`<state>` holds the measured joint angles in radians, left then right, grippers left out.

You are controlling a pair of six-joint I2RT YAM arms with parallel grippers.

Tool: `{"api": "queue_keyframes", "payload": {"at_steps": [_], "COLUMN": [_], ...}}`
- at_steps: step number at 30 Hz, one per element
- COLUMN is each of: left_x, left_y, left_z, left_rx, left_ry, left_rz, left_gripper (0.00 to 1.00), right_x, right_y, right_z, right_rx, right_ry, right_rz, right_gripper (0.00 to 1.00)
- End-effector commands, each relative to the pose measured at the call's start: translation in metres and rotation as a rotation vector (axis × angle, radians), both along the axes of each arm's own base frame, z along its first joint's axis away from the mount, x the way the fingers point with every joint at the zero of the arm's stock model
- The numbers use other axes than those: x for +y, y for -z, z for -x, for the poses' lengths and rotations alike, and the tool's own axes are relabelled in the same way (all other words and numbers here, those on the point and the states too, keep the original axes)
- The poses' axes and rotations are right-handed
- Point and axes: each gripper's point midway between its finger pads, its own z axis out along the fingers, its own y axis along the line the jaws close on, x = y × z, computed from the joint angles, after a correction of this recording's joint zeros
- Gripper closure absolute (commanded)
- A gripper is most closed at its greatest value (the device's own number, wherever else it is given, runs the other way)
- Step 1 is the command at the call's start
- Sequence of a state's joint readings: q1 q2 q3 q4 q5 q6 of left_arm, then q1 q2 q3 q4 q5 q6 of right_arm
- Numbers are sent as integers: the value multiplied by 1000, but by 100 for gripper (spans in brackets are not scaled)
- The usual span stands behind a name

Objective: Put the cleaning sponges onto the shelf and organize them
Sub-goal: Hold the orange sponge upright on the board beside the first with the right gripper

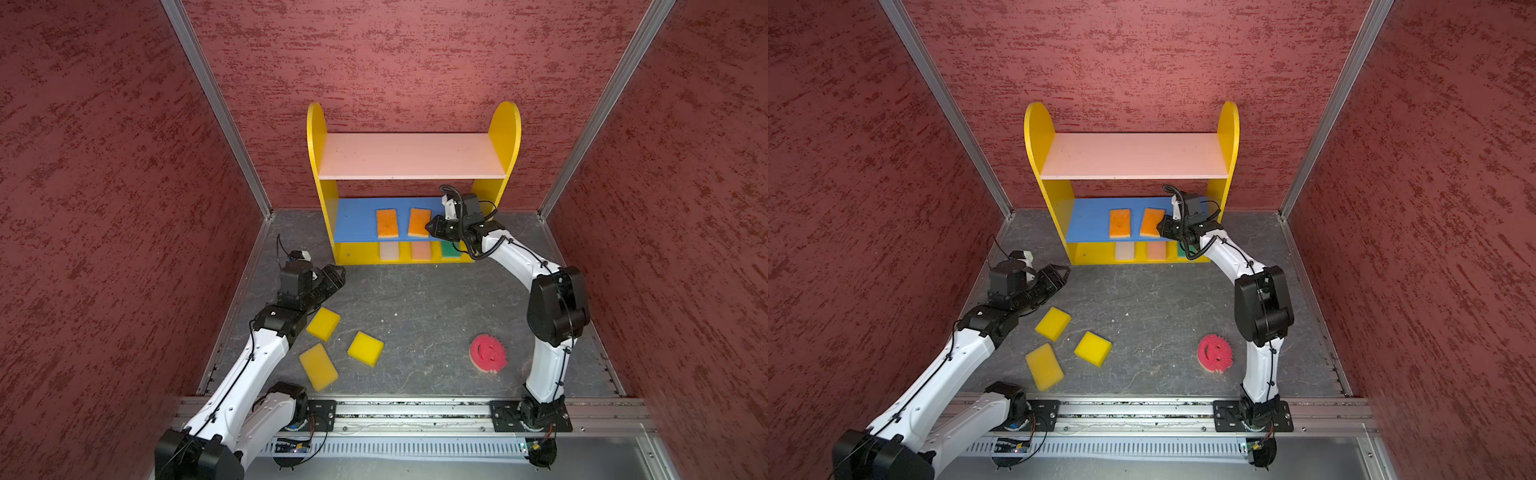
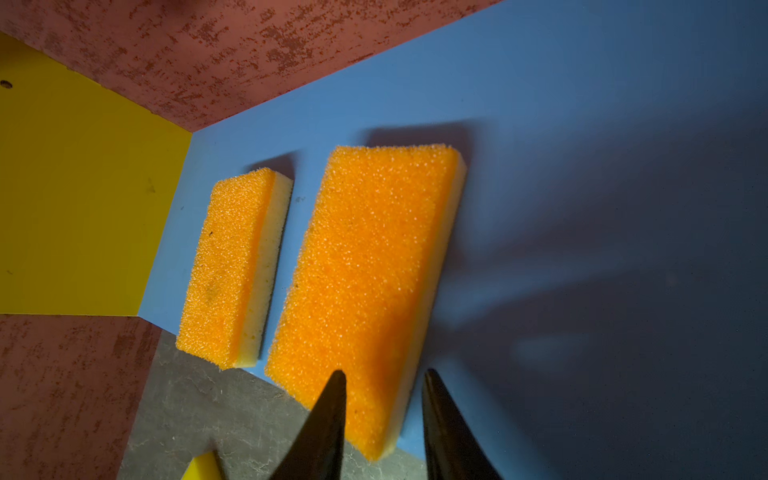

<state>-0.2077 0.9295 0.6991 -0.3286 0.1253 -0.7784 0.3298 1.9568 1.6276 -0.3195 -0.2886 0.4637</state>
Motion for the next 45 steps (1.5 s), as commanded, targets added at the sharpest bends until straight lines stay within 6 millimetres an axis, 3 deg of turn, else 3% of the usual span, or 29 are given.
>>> {"api": "queue_keyframes", "payload": {"at_steps": [1,13,45], "left_x": [0,-2,-10], "left_y": [3,4,2], "left_z": [-1,-2,-5], "left_rx": [-6,0,-5], "left_ry": [-6,0,14], "left_rz": [0,0,-7], "left_gripper": [30,30,30], "right_x": [-1,-5,-6], "right_y": [-1,1,-13], "right_z": [-10,-18,-7], "right_rx": [-13,-57,-82], "right_ry": [4,21,17], "right_rz": [-3,34,13], "right_gripper": [73,90,89]}}
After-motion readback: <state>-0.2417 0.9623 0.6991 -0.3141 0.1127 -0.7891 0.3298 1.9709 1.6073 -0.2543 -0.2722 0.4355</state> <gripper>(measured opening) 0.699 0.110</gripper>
